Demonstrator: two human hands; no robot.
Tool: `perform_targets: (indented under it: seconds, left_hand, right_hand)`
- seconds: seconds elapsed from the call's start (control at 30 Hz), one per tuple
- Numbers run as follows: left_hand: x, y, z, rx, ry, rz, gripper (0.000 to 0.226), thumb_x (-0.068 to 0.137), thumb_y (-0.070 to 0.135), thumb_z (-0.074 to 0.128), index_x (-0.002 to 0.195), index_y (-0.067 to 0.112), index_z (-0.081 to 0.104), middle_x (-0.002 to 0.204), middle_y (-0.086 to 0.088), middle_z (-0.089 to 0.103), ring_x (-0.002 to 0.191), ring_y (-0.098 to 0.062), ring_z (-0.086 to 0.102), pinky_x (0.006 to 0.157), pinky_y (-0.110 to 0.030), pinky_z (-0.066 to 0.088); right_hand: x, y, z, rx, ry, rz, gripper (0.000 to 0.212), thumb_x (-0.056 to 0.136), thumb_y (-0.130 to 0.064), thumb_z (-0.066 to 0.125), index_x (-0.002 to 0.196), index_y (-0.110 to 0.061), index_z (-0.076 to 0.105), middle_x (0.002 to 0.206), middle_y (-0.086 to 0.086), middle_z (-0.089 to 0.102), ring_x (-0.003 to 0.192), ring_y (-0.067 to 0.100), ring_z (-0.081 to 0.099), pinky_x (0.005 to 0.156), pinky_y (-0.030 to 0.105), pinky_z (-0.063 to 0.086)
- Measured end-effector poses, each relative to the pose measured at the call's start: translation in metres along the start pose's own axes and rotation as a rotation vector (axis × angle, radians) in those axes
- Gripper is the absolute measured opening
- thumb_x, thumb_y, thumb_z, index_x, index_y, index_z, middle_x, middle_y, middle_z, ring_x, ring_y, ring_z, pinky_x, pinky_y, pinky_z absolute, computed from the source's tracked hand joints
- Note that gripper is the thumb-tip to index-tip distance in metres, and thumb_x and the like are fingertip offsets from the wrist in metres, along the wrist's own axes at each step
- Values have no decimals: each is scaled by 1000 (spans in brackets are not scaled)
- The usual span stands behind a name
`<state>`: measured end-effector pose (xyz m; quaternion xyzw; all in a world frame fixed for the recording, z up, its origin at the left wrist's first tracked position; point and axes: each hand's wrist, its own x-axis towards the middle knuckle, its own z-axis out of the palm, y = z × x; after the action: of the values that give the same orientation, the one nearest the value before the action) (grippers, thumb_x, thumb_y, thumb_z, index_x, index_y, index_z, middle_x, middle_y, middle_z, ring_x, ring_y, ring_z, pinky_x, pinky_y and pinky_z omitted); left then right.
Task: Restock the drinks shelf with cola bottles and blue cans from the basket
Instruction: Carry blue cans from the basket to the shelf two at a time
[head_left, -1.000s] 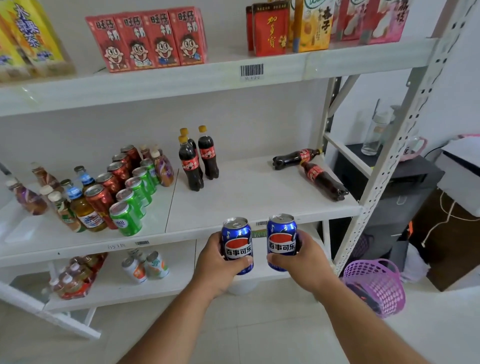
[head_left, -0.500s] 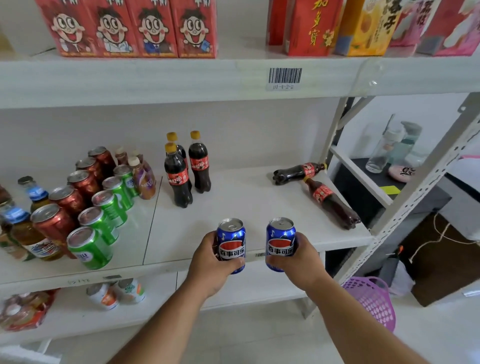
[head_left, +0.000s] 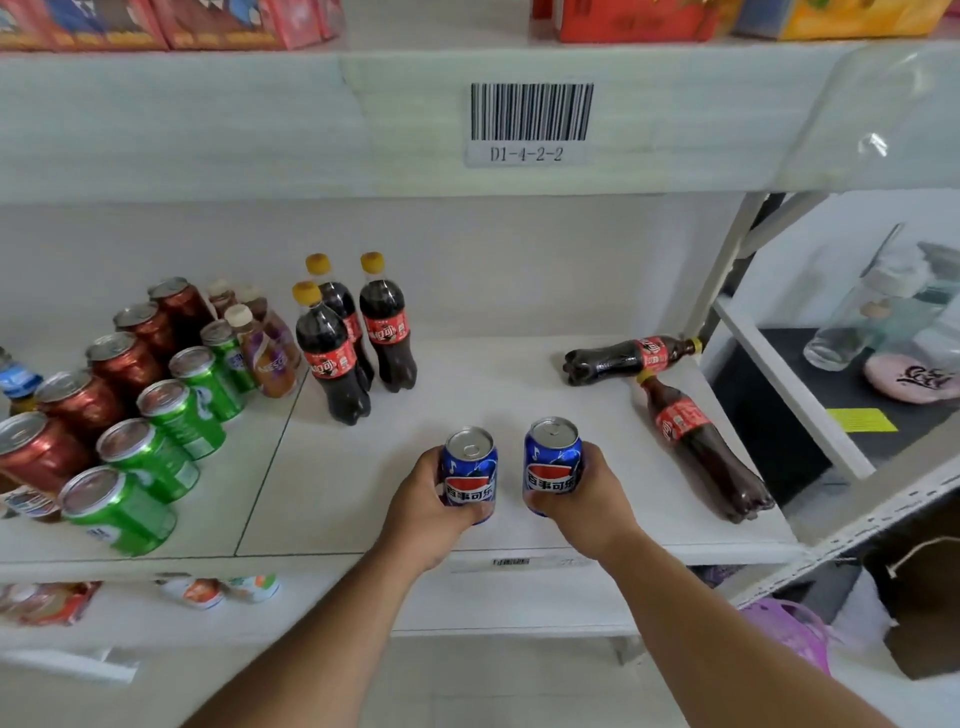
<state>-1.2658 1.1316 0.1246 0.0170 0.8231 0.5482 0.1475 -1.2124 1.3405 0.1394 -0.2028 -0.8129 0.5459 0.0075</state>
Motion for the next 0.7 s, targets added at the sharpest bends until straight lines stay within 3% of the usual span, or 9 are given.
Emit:
perform_targets:
  seconds: [0.27, 0.6, 0.7]
  left_hand:
    - [34, -13, 14, -12, 53, 49, 85, 66, 25, 96, 138, 34, 52, 128, 15, 69, 116, -8, 68, 101, -36, 57]
    - [37, -18, 24, -25, 78, 96, 86, 75, 16, 93, 145, 33, 46, 136, 14, 63, 123, -8, 63, 101, -26, 53]
    - [27, -20, 32, -54, 141, 101, 87, 74, 16, 93, 143, 40, 46, 139, 15, 62, 127, -9, 62, 106, -35, 54]
  right_hand:
    - [36, 4, 3, 46, -48, -43, 68, 78, -15, 90, 130, -29, 49, 107, -22, 64, 96, -2, 64, 75, 12, 47]
    - [37, 16, 13, 56, -58, -48, 78, 79, -26, 91, 139, -35, 44, 119, -25, 62, 106, -2, 64, 83, 8, 46]
    - [28, 22, 17, 25, 37, -20, 76, 81, -27, 89, 144, -28, 46, 128, -16, 62, 115, 7, 62, 92, 22, 52]
